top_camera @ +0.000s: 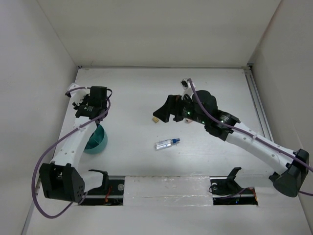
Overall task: Sort the stationery into containers
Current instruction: Place the pen in the storage box.
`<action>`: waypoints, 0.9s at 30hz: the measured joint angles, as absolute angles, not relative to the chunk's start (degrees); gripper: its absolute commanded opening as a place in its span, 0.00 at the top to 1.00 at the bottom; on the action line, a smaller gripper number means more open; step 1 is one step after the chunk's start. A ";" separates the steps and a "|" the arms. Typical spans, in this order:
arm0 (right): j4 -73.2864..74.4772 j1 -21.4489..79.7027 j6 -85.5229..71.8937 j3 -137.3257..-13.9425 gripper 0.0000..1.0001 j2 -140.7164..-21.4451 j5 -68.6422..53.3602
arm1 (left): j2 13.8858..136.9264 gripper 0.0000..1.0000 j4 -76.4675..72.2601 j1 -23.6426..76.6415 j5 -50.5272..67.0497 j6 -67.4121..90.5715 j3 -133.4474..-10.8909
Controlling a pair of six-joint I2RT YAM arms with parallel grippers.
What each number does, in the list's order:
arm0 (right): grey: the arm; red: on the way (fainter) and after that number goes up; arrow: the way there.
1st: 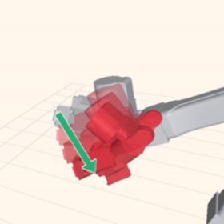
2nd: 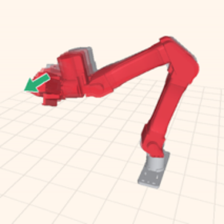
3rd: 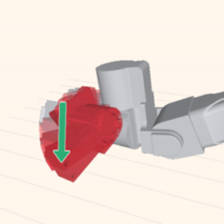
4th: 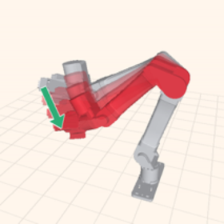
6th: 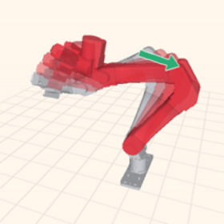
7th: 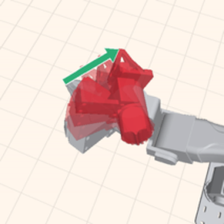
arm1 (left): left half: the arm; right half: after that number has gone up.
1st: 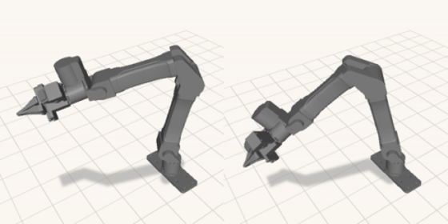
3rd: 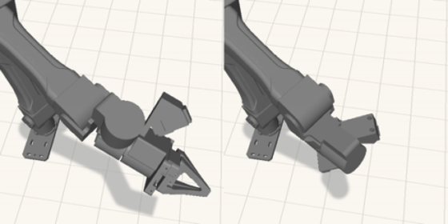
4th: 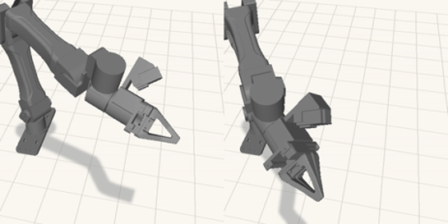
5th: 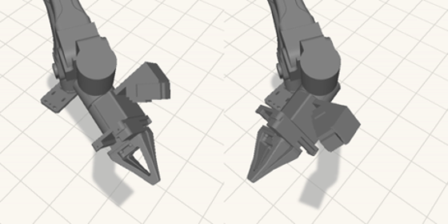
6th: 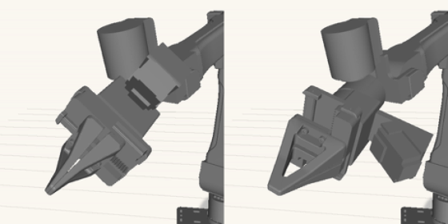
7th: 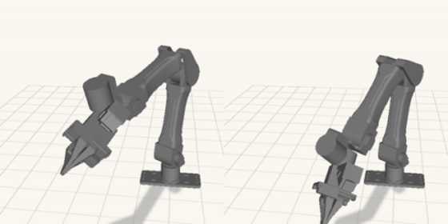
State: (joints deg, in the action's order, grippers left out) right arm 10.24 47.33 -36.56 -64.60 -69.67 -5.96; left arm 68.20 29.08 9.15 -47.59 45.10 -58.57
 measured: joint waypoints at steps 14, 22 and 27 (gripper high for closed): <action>9.82 47.77 -34.13 -62.81 0.00 -67.88 -10.15 | 74.61 1.00 39.20 8.60 -60.95 53.15 -62.04; 9.78 47.77 -33.80 -62.24 0.00 -64.29 -12.16 | 82.85 1.00 50.63 8.51 -62.28 65.06 -64.51; 9.80 47.77 -33.80 -61.30 0.00 -63.24 -12.80 | 83.96 1.00 51.29 8.51 -61.56 66.50 -64.51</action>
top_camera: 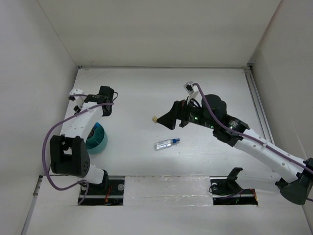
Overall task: Sort the stationery into containers
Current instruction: Place the pen in the storage box.
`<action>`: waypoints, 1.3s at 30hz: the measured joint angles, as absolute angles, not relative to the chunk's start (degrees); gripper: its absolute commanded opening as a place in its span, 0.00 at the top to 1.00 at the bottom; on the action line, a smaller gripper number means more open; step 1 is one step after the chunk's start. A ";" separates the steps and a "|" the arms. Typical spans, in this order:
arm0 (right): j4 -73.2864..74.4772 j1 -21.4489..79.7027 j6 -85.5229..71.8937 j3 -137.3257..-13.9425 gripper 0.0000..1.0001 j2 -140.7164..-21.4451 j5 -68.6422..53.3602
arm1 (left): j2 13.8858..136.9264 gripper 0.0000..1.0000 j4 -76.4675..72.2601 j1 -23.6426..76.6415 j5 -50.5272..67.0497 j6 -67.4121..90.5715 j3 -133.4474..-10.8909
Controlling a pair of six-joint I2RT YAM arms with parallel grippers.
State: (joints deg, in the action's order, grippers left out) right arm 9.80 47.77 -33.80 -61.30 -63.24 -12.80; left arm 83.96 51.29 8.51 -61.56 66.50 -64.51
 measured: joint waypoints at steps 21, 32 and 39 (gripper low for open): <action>9.54 47.77 -33.80 -60.90 0.00 -62.59 -13.54 | 87.37 0.96 53.10 8.51 -60.45 71.81 -64.31; 9.39 47.77 -33.80 -60.90 0.00 -62.48 -13.56 | 87.37 1.00 57.21 8.51 -58.94 77.10 -64.31; 9.39 47.77 -33.80 -60.01 0.00 -62.48 -13.56 | 87.37 1.00 58.30 8.80 -58.72 78.67 -64.31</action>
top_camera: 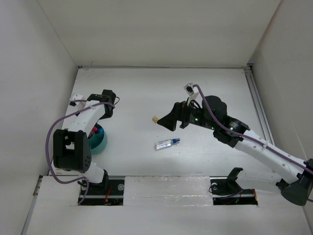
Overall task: Sort the stationery into containers
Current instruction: Place the pen in the storage box.
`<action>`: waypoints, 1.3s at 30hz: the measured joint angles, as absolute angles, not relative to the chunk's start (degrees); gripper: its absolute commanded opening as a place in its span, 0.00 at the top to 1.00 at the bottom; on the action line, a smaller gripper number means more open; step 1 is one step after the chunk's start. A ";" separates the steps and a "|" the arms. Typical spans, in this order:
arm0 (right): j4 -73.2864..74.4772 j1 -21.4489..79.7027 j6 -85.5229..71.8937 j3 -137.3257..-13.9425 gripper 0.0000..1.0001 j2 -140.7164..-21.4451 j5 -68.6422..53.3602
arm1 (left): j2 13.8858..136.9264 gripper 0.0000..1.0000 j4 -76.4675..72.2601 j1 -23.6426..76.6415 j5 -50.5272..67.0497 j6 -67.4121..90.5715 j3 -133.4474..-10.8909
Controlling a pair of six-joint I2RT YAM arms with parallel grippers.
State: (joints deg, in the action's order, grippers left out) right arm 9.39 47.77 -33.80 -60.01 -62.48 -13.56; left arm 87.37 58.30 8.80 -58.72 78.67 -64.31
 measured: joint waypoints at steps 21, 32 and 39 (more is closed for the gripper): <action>9.34 47.77 -33.17 -59.94 0.00 -62.48 -13.56 | 88.55 1.00 62.65 10.81 -60.60 82.63 -66.24; 9.34 47.77 -33.17 -59.94 0.00 -62.48 -13.56 | 90.28 1.00 62.70 10.81 -60.82 83.05 -66.59; 9.34 47.77 -33.17 -59.94 0.00 -62.48 -13.56 | 90.28 0.97 62.76 11.92 -61.04 83.07 -66.96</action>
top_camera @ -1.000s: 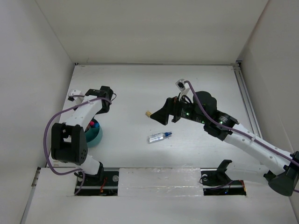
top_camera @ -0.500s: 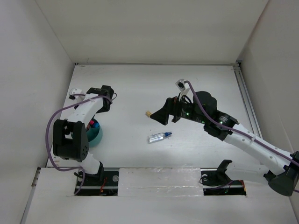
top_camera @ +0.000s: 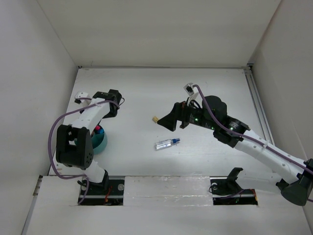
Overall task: Sort the stationery into containers
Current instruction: Place the pen in the storage box.
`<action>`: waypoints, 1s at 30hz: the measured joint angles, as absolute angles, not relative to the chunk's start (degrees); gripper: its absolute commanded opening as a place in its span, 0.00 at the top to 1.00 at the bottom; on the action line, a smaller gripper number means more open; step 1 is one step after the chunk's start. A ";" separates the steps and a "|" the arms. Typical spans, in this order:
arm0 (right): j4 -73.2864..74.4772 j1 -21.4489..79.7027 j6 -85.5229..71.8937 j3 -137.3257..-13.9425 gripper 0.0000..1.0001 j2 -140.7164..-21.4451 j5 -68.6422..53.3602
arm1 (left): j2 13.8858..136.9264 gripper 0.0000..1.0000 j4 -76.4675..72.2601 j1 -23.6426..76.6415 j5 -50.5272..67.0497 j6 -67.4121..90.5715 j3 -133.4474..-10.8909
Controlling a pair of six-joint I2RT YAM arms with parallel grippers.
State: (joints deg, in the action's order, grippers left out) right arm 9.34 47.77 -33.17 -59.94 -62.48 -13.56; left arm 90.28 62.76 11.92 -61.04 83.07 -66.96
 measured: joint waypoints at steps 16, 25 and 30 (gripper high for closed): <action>9.34 47.77 -33.17 -59.86 0.00 -62.15 -13.56 | 90.80 1.00 62.87 13.41 -61.32 83.11 -67.22; 9.13 47.77 -33.17 -59.42 0.00 -61.47 -13.58 | 91.61 1.00 62.89 13.41 -61.71 83.18 -67.22; 8.69 47.77 -33.17 -59.13 0.00 -61.45 -13.58 | 91.88 0.91 62.89 13.37 -61.78 83.42 -67.22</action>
